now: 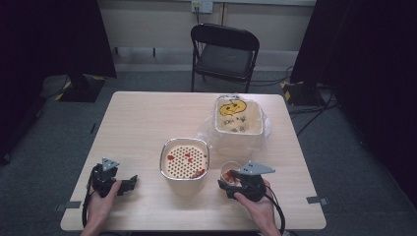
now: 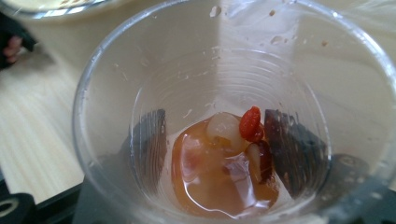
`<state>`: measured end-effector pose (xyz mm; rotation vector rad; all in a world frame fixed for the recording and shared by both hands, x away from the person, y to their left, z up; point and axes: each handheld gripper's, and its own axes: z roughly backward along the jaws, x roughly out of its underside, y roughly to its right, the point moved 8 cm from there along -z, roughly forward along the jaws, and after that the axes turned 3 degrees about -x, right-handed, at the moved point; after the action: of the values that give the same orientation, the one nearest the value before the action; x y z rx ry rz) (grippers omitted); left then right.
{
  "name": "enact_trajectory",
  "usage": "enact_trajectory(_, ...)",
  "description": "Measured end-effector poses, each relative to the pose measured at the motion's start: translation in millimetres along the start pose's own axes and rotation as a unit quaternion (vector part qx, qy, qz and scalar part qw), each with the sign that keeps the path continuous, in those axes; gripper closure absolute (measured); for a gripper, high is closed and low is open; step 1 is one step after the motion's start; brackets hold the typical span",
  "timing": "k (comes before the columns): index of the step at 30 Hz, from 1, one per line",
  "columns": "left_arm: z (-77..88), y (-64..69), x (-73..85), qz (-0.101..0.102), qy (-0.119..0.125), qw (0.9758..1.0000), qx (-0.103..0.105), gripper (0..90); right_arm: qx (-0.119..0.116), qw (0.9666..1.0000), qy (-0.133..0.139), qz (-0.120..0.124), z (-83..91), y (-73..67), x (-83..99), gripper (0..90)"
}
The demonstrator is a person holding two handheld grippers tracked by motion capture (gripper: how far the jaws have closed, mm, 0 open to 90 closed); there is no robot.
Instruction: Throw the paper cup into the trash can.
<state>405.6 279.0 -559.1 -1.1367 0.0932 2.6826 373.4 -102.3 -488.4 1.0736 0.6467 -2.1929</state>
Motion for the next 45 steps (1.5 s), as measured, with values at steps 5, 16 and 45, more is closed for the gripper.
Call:
enact_trajectory(5, 0.0, -0.1, 0.0, -0.001, 0.0, 1.0, 0.0, 0.0, 0.003, 0.9998, 0.018, -0.001, 5.4, 3.5, -15.8, 40.4)
enact_trajectory(16, 0.0, 0.0, 0.0, 0.0, 0.0, 1.0, 0.0, 0.0, 0.01, 0.9977, 0.065, 0.015, 19.1, 2.2, -73.1, 41.2)
enact_trajectory(45, 0.0, -0.1, 0.0, -0.001, 0.0, 1.0, 0.0, 0.0, 0.097, 0.9757, 0.142, 0.135, -9.7, 0.2, -166.2, 43.5)
